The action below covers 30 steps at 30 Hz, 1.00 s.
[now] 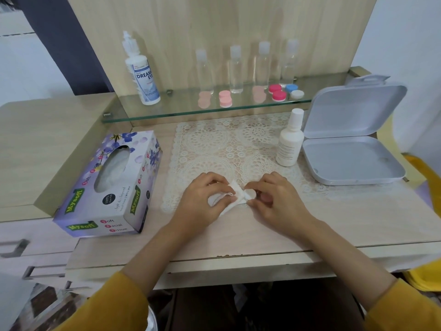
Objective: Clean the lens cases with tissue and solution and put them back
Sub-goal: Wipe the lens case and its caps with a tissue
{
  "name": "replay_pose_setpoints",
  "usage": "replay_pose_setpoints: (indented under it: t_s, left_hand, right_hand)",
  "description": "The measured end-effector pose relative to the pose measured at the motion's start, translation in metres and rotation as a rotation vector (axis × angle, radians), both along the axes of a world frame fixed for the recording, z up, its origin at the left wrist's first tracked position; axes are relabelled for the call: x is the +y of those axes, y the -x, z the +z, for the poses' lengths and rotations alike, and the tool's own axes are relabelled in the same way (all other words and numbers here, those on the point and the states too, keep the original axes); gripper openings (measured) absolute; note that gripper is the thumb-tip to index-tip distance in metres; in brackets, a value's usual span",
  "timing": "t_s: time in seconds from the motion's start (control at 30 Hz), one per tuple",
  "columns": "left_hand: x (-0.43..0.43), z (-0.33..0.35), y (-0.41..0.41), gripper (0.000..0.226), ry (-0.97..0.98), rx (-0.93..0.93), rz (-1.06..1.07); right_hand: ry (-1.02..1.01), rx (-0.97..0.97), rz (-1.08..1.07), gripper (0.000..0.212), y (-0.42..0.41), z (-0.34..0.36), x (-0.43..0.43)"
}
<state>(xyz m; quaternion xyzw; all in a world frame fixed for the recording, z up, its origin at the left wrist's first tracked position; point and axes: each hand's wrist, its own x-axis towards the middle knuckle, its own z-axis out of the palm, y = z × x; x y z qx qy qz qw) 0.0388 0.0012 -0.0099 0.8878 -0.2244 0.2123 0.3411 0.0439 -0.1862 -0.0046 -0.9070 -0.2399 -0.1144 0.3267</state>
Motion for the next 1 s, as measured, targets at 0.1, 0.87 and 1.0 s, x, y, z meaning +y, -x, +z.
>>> replay_pose_setpoints:
  t_s: [0.1, 0.87, 1.0]
  left_hand:
    - [-0.001, 0.002, 0.003, 0.025, 0.038, -0.018, -0.004]
    - [0.002, -0.009, 0.0, 0.016, -0.314, -0.295, 0.009]
    - [0.004, -0.009, -0.003, 0.015, -0.264, -0.236, -0.053]
  right_hand:
    - [-0.004, -0.011, 0.005, 0.022, 0.0, 0.0, 0.0]
    - [-0.056, -0.066, 0.01, 0.014, -0.004, -0.005, -0.003]
    - [-0.053, -0.077, 0.013, 0.013, -0.004, -0.006, -0.004]
